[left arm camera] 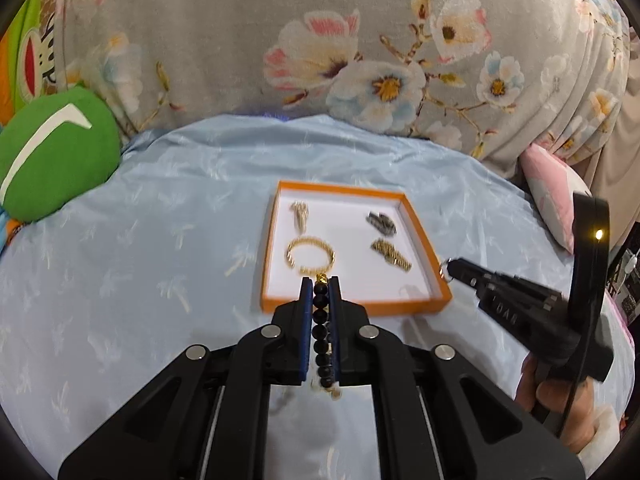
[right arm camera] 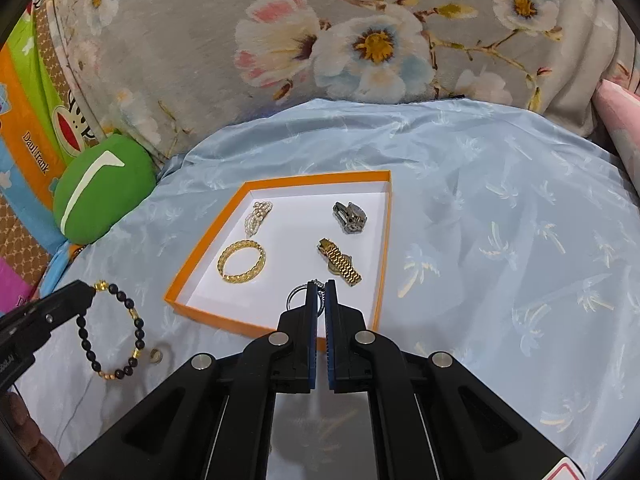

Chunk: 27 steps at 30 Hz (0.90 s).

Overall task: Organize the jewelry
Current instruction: 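Carry the bracelet and silver ring into the orange box and open both tools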

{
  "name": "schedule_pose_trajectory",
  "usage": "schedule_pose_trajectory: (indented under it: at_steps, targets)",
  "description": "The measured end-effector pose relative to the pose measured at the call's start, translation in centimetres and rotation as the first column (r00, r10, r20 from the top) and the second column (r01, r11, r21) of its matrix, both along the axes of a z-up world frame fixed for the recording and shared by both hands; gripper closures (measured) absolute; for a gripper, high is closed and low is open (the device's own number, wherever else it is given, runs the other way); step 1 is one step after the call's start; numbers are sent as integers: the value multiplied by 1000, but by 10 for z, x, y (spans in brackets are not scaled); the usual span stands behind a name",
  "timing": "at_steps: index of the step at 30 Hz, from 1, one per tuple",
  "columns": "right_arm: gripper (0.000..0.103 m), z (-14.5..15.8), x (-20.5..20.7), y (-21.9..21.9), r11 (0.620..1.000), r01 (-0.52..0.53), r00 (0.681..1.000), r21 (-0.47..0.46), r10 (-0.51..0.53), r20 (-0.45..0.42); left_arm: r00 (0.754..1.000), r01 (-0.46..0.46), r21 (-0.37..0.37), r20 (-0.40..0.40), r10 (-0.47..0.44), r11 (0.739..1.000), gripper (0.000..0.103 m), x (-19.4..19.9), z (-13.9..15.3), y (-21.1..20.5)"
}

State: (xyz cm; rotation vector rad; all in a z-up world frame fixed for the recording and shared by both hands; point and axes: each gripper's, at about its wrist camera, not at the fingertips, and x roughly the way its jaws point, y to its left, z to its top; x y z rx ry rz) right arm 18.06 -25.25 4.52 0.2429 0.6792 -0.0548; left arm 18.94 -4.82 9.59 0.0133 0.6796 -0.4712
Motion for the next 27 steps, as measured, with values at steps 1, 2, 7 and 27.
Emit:
schedule_pose_trajectory:
  at_steps: [1, 2, 7, 27]
  targets:
    - [100, 0, 4, -1, 1000, 0, 1000, -1, 0, -2, 1000, -3, -3, 3, 3, 1000, 96, 7, 2, -3]
    - [100, -1, 8, -1, 1000, -3, 1000, 2, 3, -4, 1000, 0, -6, 4, 0, 1000, 96, 14, 3, -6]
    - [100, -10, 27, -5, 1000, -9, 1000, 27, 10, -23, 1000, -4, -48, -23, 2, 999, 96, 51, -1, -17]
    - [100, -40, 54, -3, 1000, -27, 997, -2, 27, -78, 993, -37, -33, -113, 33, 999, 96, 93, -53, -40]
